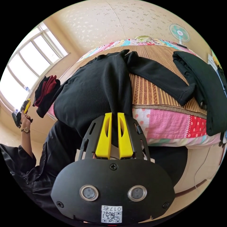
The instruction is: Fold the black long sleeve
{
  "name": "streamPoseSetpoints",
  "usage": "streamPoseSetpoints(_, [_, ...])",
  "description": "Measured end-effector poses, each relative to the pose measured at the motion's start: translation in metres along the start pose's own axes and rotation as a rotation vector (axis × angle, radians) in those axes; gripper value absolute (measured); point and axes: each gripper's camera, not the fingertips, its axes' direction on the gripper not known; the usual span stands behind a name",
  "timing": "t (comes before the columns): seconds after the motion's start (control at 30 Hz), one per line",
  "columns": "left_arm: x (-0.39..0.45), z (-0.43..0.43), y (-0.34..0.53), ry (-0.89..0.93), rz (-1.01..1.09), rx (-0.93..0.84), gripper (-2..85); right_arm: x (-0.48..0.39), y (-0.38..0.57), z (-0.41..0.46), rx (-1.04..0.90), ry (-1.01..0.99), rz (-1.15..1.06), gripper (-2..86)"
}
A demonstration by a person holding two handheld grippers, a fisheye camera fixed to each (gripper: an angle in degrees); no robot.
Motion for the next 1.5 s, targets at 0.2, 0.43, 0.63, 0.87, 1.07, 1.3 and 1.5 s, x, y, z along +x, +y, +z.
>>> streamPoseSetpoints(0.2, [0.081,0.126,0.076,0.285,0.257,-0.531,8.0,0.009,-0.008,-0.059,0.138,-0.005,0.092,6.5])
streamPoseSetpoints(0.43, [0.103,0.154,0.131,0.213,0.411,-0.643,6.9,0.084,-0.048,-0.109,0.168,0.327,0.288,11.4])
streamPoseSetpoints(0.63, [0.049,0.148,0.119,0.32,0.312,-0.725,2.6,0.125,-0.064,-0.087,0.056,0.23,0.357,8.0])
streamPoseSetpoints(0.87, [0.021,0.133,0.12,0.338,0.289,-0.769,-0.4,0.057,-0.124,-0.183,0.153,0.513,0.038,4.1])
streamPoseSetpoints(1.07, [0.018,0.124,0.122,0.321,0.301,-0.776,1.2,0.106,-0.146,-0.287,0.322,0.654,0.11,5.5])
streamPoseSetpoints(1.3, [0.019,0.106,0.118,0.289,0.323,-0.753,6.5,0.144,-0.086,-0.279,0.355,0.433,0.382,8.2])
streamPoseSetpoints(1.5, [0.005,0.085,0.104,0.168,0.262,-0.627,9.1,-0.015,-0.074,-0.154,0.106,0.095,-0.022,8.5])
